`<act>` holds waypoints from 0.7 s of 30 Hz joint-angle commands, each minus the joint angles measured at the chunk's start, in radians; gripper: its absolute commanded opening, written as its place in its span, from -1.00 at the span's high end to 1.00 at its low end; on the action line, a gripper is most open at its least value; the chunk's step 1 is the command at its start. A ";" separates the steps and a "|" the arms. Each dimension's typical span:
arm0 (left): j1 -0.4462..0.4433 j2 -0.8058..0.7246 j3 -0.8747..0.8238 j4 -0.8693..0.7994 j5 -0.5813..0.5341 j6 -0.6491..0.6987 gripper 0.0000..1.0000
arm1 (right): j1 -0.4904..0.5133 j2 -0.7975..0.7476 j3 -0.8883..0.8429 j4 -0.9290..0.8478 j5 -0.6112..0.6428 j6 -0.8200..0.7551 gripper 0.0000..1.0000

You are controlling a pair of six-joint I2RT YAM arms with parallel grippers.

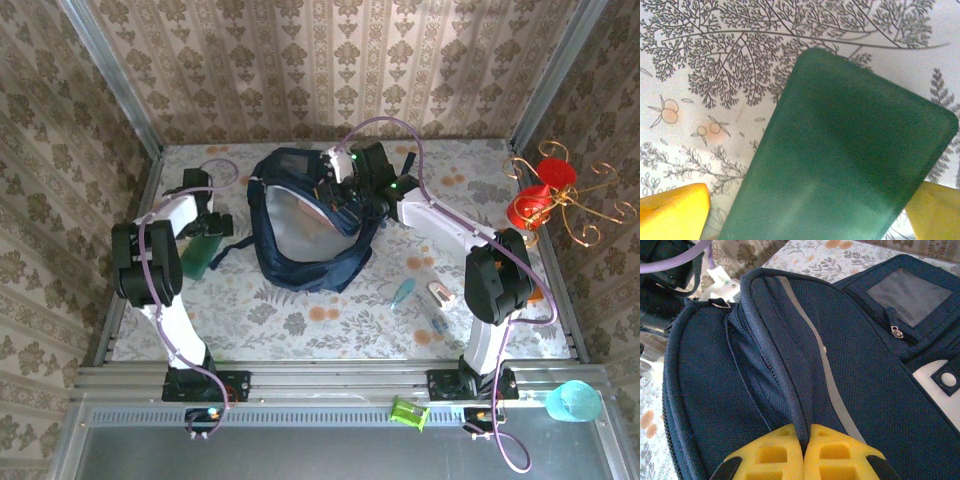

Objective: Pack the student bag

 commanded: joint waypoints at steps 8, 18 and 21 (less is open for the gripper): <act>0.077 0.057 0.030 -0.039 0.162 -0.028 -0.61 | -0.018 0.025 0.020 0.039 0.000 0.030 1.00; 0.086 -0.163 -0.077 0.063 0.166 -0.145 0.07 | -0.002 0.008 0.020 0.033 0.010 0.067 1.00; 0.084 -0.357 -0.202 0.130 0.228 -0.248 0.13 | 0.014 0.001 0.024 0.021 0.025 0.067 1.00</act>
